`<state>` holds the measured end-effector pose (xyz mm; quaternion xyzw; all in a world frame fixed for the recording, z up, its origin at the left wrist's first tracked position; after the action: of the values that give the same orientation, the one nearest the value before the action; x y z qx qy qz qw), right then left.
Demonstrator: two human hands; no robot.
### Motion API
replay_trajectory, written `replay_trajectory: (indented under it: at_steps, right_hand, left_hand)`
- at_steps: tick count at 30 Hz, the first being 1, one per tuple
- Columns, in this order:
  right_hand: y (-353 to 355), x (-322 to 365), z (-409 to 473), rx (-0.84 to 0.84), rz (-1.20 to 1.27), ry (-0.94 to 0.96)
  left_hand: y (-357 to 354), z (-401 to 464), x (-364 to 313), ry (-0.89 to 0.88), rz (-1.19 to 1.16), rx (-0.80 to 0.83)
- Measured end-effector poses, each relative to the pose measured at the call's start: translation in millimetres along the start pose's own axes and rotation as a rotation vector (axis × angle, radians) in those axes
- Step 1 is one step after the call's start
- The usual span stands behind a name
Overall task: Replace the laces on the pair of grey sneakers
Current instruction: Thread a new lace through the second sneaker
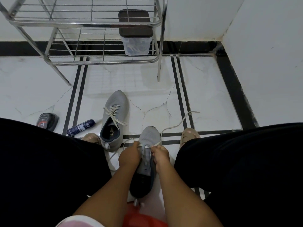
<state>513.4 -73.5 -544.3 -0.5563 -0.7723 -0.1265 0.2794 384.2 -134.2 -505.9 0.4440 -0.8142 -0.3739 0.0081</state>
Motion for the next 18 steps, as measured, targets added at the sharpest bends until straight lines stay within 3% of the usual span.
replay_trajectory:
  at_steps: [4, 6, 8, 13, 15, 18]
  right_hand:
    - [-4, -1, -2, -0.047, -0.506, -0.088]
    - [-2, -1, 1, -0.059, -0.574, -0.109]
    - [2, -1, 3, -0.048, -0.47, -0.139]
    - [-5, 10, -6, 0.053, 0.162, -0.067]
    - [-13, 33, -12, 0.081, 0.213, -0.007]
    - [-22, 89, -35, 0.099, 0.087, 0.148]
  left_hand:
    - [-3, 4, 5, 0.042, -0.006, -0.002]
    - [-2, 2, 6, 0.093, -0.048, -0.019]
    - [-2, 0, 6, 0.117, -0.104, -0.04]
    - [0, -10, 6, 0.155, -0.242, -0.095]
    - [13, -15, 1, 0.135, -0.324, -0.187]
    - [39, -9, -25, -0.114, -0.465, -0.233]
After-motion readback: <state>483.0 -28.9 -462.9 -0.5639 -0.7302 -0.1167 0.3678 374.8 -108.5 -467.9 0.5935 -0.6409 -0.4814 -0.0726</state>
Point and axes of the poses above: each hand's wrist, its own z-axis towards the middle knuckle, its own y-axis out of the back of the hand, x = y × z, the point moved 6 cm from there along z, towards the middle knuckle, and after that the axes turned 15 degrees about x, right-handed, at the moved point
